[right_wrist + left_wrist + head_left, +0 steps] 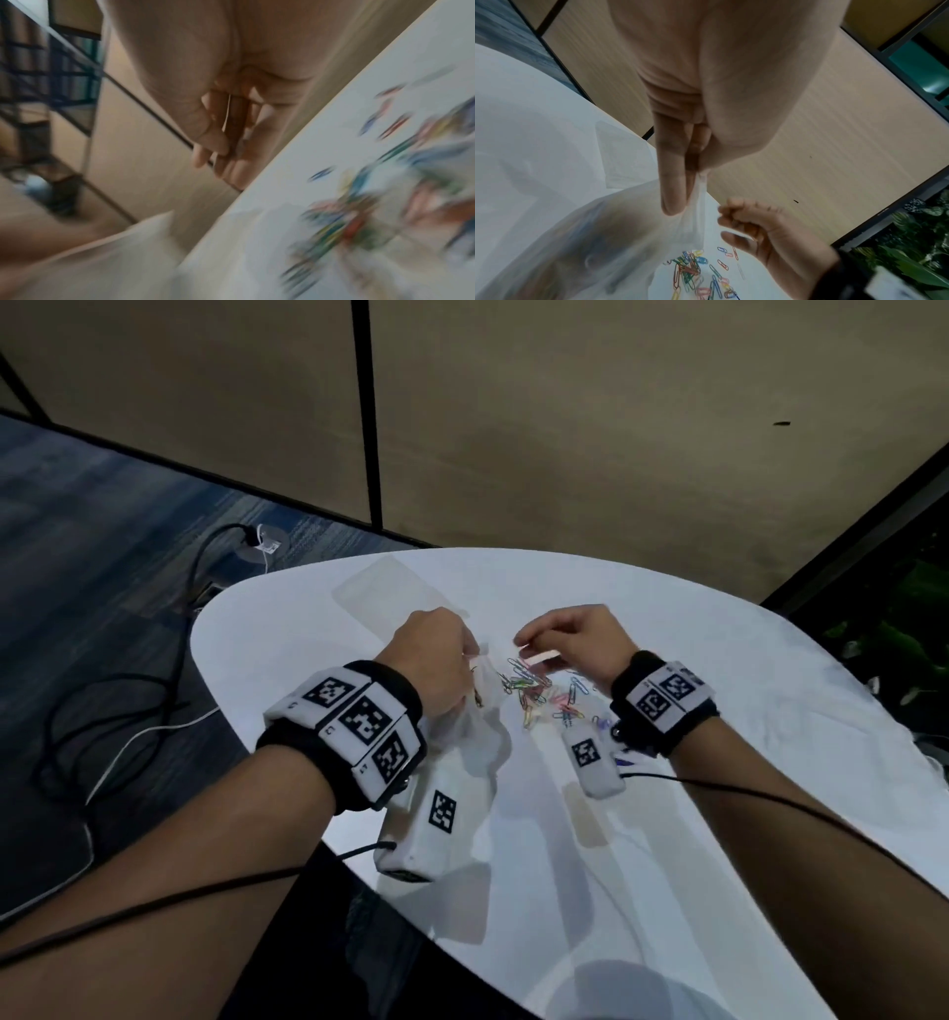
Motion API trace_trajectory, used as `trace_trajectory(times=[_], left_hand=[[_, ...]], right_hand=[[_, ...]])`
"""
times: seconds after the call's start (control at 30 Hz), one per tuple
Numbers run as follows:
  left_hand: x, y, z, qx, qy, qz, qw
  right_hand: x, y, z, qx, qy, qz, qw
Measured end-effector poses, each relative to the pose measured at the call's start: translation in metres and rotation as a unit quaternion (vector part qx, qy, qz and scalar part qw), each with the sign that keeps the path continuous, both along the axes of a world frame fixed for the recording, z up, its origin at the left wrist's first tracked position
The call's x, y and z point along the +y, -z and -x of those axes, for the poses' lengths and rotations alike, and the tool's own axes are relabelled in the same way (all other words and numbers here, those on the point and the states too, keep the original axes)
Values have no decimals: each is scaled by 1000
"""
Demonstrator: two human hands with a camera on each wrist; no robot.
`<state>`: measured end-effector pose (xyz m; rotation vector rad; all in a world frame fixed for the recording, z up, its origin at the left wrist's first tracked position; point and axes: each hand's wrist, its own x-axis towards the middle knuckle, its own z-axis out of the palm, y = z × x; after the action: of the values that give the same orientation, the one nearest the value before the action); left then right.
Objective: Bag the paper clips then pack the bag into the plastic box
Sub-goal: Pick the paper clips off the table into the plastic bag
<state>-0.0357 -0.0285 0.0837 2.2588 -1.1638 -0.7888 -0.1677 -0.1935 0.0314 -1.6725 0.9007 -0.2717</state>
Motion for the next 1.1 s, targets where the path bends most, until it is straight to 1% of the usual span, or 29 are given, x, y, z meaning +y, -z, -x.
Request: trace_trajectory(times=[0.03,0.07,0.1,0.13,0.2,0.27,0.3,0.37,0.47,0.57,0.6,0.63,0.7,0.73,0.77,0.8,0.83,0.87,0.9,0.93,0.97,1.03,1.1], left_hand=[[1,1,0,0,2,-2,1000],[1,2,-1,-1,4,-3,1000],[2,3,-1,-1,5,-4,1000],[3,4,-2,-1,8,-5,1000],[3,5,-5,3,10,-6,1000],[4,5,-5,9,10,-4,1000],[4,5,-6,8,12,-3,1000],[4,7,-7,5,19,-2,1000],[5,8,-14,8,18,-2,1000],[8,8,-21,17,0,0,1000],[9,7,-22,20,-5,0,1000],[10,6,-24,25,-9,-1,1000],[12,6,-25,33,-14,-6,999],[12,6,-25,32,-15,-7,999],[12,6,-25,31,-15,-8,999],[12,6,-25,31,-15,-9,999],[12,6,-25,30,-15,-10,999],[11,7,-24,30,-14,-11,999],[10,7,-24,30,-14,-12,999],[10,8,-23,31,-13,-13,999],[9,9,-23,31,-12,-14,999],[8,10,-23,33,-8,-14,999],[7,13,-23,33,-8,-12,999]], right_hand=[[-22,12,7,50,45,58,996],[-43,24,13,133,71,129,980],[-64,37,23,223,86,178,955],[-83,50,31,297,98,192,930],[-110,73,37,370,95,176,907],[-123,92,33,405,52,217,887],[-126,96,28,416,20,247,875],[-121,100,12,410,-40,288,864],[-85,88,-12,401,-117,333,845],[-44,86,-23,358,-216,402,815],[-35,87,-22,348,-256,433,791],[-28,89,-19,331,-273,450,783],[-17,93,-13,302,-279,454,790],[-12,91,-14,309,-271,450,792],[-10,90,-15,334,-266,445,787],[-8,88,-17,368,-262,452,769],[-7,84,-18,393,-251,450,762],[-8,82,-17,402,-230,439,770],[-10,79,-15,399,-203,425,787],[-12,77,-13,393,-169,398,812],[-15,74,-10,372,-123,363,845],[-23,68,-1,310,-18,279,909],[-29,62,9,241,73,176,952]])
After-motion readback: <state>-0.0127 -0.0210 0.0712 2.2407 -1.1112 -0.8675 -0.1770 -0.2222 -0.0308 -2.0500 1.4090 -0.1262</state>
